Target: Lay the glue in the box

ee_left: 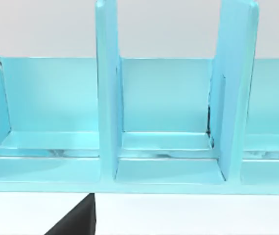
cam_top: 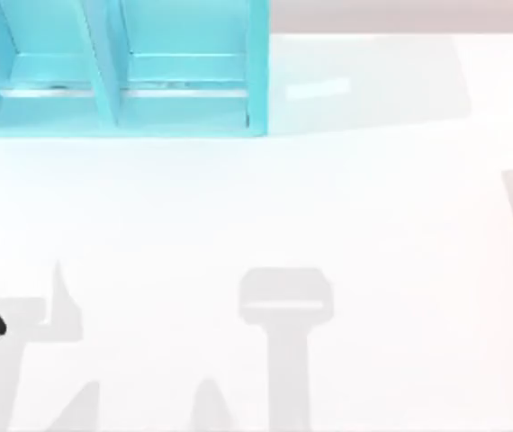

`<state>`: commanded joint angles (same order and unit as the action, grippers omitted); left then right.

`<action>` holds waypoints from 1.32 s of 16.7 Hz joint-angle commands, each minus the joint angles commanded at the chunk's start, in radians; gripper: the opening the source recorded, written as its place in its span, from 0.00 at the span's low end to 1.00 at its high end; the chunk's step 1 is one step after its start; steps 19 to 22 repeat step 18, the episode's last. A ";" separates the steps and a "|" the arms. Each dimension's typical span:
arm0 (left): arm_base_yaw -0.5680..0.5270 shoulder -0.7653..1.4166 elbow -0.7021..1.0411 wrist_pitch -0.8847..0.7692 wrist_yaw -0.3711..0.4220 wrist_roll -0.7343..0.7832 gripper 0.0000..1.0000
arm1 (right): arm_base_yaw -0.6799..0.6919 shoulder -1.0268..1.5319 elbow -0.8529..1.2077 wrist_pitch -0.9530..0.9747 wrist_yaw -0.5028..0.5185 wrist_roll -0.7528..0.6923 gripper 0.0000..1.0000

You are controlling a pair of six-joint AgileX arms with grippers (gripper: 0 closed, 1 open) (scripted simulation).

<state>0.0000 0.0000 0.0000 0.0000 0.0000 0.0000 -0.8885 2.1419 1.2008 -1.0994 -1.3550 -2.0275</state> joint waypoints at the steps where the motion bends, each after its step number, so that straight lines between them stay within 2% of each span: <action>1: 0.000 0.000 0.000 0.000 0.000 0.000 1.00 | 0.000 0.000 0.000 0.000 0.000 0.000 0.15; 12: 0.000 0.000 0.000 0.000 0.000 0.000 1.00 | 0.000 0.000 0.000 0.000 0.000 0.000 0.98; 22: 0.000 0.000 0.000 0.000 0.000 0.000 1.00 | 0.000 0.000 0.000 0.000 0.000 0.000 1.00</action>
